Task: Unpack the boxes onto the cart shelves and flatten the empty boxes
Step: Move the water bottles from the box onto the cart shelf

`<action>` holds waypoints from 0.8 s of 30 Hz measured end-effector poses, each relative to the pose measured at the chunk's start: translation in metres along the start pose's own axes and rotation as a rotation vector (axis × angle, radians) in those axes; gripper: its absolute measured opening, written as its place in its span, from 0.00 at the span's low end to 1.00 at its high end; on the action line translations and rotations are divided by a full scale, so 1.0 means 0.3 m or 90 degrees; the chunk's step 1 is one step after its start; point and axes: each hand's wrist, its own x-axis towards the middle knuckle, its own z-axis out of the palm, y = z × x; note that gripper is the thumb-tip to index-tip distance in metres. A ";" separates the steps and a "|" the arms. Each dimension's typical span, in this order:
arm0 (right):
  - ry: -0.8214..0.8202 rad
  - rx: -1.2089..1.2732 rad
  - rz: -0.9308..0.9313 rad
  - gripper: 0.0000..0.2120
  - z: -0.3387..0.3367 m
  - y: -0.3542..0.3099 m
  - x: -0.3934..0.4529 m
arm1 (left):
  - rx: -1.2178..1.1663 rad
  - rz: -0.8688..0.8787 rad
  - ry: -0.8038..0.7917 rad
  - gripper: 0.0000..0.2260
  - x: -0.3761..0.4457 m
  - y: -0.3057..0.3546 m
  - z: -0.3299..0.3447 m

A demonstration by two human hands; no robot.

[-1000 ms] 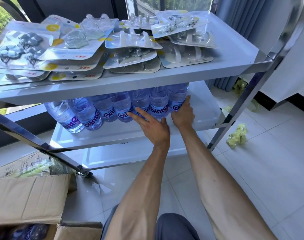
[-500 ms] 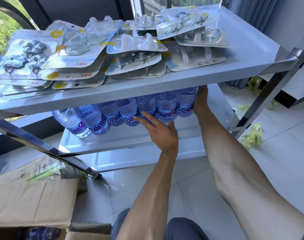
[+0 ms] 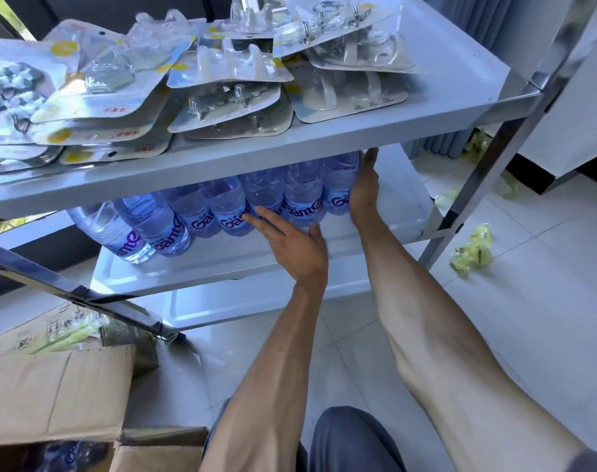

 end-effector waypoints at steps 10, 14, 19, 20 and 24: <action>0.140 0.008 -0.048 0.19 0.017 0.076 -0.212 | -0.072 0.005 -0.120 0.44 0.003 0.010 -0.083; 0.202 -0.058 -0.132 0.11 0.012 0.089 -0.355 | -0.157 0.065 -0.132 0.31 0.005 -0.044 -0.194; 0.194 -0.075 -0.123 0.19 0.081 0.151 -0.626 | -0.203 0.043 -0.033 0.18 -0.007 -0.209 -0.430; 0.173 -0.081 -0.143 0.18 0.107 0.166 -0.683 | -0.205 0.039 -0.005 0.17 0.000 -0.250 -0.489; 0.054 -0.093 -0.186 0.14 0.250 0.211 -0.912 | -0.180 0.013 0.138 0.13 0.056 -0.456 -0.749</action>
